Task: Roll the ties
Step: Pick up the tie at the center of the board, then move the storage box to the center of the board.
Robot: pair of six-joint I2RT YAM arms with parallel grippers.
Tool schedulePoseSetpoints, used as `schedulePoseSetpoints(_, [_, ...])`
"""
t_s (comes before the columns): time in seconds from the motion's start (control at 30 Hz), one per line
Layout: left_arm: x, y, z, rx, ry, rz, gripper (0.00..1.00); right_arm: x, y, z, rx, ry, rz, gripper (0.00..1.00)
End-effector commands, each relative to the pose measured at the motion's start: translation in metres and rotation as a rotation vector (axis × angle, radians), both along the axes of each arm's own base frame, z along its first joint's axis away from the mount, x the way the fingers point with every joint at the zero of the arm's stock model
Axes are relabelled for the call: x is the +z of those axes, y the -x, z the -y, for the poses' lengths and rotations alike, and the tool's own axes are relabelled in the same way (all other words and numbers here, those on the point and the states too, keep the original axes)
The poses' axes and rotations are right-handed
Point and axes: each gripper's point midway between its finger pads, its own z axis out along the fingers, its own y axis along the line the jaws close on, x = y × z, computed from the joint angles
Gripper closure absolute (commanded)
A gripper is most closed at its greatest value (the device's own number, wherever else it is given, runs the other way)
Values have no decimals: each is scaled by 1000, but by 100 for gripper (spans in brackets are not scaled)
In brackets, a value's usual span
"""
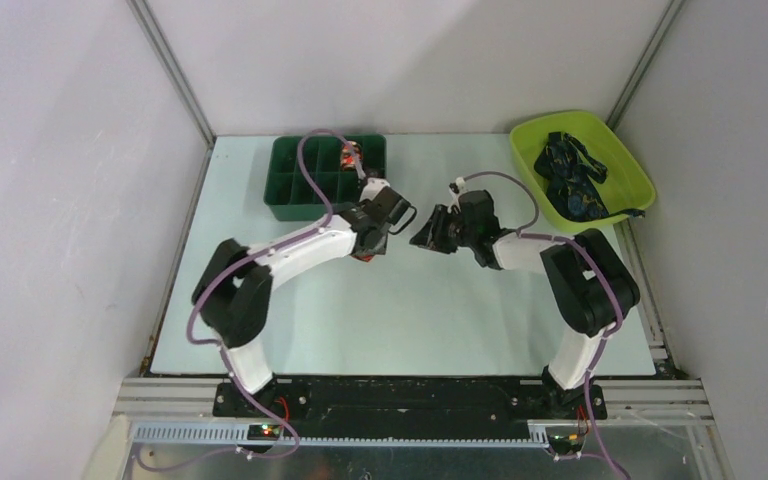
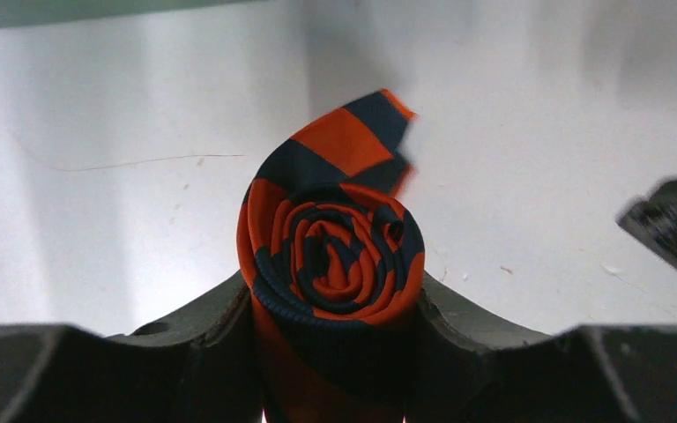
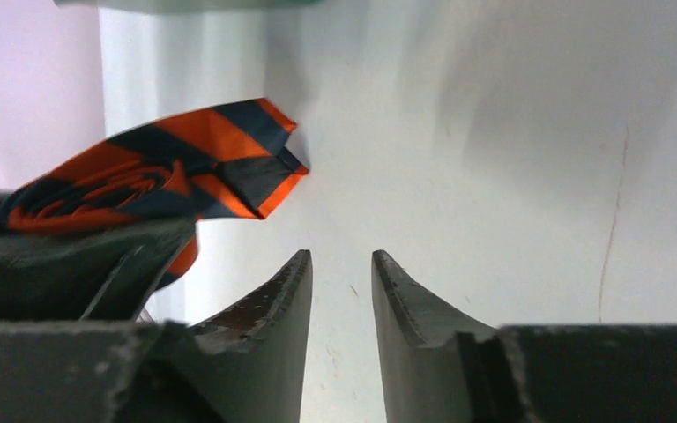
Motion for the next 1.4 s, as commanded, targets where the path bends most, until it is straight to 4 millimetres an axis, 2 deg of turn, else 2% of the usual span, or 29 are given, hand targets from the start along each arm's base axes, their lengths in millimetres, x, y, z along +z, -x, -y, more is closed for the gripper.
schedulePoseSetpoints(0.0, [62, 2, -23, 41, 31, 139, 100, 33, -38, -16, 2, -34, 111, 60])
schedulePoseSetpoints(0.03, [75, 4, -31, 58, 41, 166, 100, 44, -48, -21, -2, -53, 132, 57])
schedulePoseSetpoints(0.07, [87, 7, -37, 69, 62, 192, 100, 40, -51, -24, -2, -56, 126, 53])
schedulePoseSetpoints(0.1, [92, 8, -46, 86, 65, 202, 100, 53, -61, -30, -5, -80, 153, 51])
schedulePoseSetpoints(0.13, [101, 12, -53, 97, 84, 220, 100, 48, -65, -34, -2, -81, 147, 48])
schedulePoseSetpoints(0.23, [118, 18, -74, 138, 123, 257, 100, 58, -85, -53, 13, -113, 167, 43])
schedulePoseSetpoints(0.27, [124, 21, -83, 152, 136, 274, 100, 72, -95, -59, 17, -126, 197, 42])
schedulePoseSetpoints(0.3, [128, 23, -86, 159, 143, 282, 100, 63, -97, -63, 21, -112, 176, 40])
schedulePoseSetpoints(0.33, [134, 26, -92, 167, 157, 298, 100, 74, -106, -68, 17, -114, 206, 39])
schedulePoseSetpoints(0.37, [137, 28, -94, 172, 163, 305, 100, 64, -108, -70, 17, -94, 185, 37])
schedulePoseSetpoints(0.4, [141, 31, -99, 180, 172, 317, 100, 69, -116, -72, 11, -82, 198, 36])
schedulePoseSetpoints(0.43, [144, 32, -101, 183, 176, 322, 100, 61, -118, -76, 15, -69, 190, 35])
schedulePoseSetpoints(0.47, [147, 34, -104, 188, 185, 332, 100, 66, -124, -78, 16, -58, 206, 34])
schedulePoseSetpoints(0.5, [150, 36, -106, 191, 193, 340, 100, 58, -127, -81, 19, -47, 197, 34])
schedulePoseSetpoints(0.53, [151, 37, -108, 195, 197, 342, 100, 63, -132, -83, 20, -44, 211, 34])
schedulePoseSetpoints(0.57, [152, 38, -109, 195, 204, 347, 100, 57, -135, -84, 21, -36, 206, 35])
schedulePoseSetpoints(0.6, [152, 39, -111, 198, 207, 347, 100, 61, -138, -86, 19, -38, 217, 35])
schedulePoseSetpoints(0.77, [150, 42, -118, 207, 203, 349, 100, 56, -146, -88, 22, -15, 229, 46])
schedulePoseSetpoints(1.03, [150, 45, -123, 216, 212, 354, 100, 62, -167, -80, -42, 15, 254, 44])
schedulePoseSetpoints(1.2, [151, 45, -124, 218, 214, 360, 100, 64, -179, -82, -62, -1, 250, 53])
schedulePoseSetpoints(1.37, [152, 45, -125, 220, 219, 362, 100, 53, -185, -79, -79, 24, 231, 63])
